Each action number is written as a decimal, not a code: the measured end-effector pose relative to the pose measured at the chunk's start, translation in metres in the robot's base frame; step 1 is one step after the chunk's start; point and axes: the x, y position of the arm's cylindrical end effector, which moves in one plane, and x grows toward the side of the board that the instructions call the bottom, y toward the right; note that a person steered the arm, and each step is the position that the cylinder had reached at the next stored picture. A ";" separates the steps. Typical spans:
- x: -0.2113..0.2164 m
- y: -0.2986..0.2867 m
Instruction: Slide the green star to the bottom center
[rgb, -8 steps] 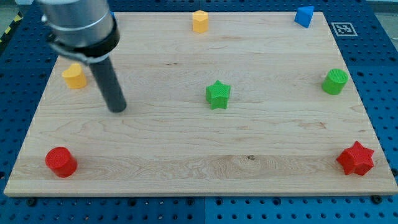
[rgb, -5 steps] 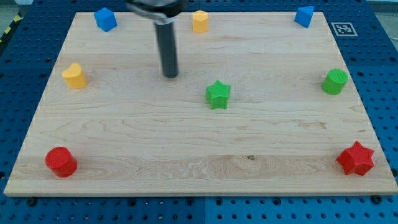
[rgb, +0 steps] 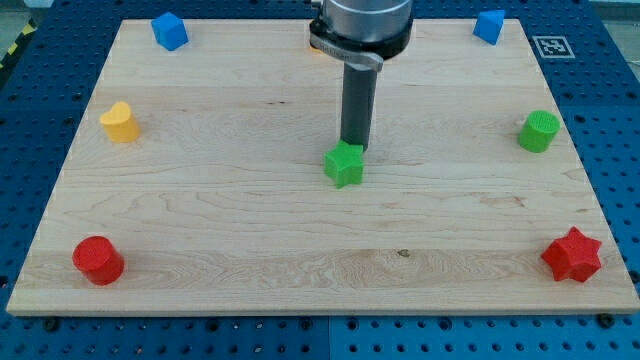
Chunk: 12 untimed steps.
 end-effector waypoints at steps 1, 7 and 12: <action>0.025 0.000; 0.049 -0.041; 0.091 -0.036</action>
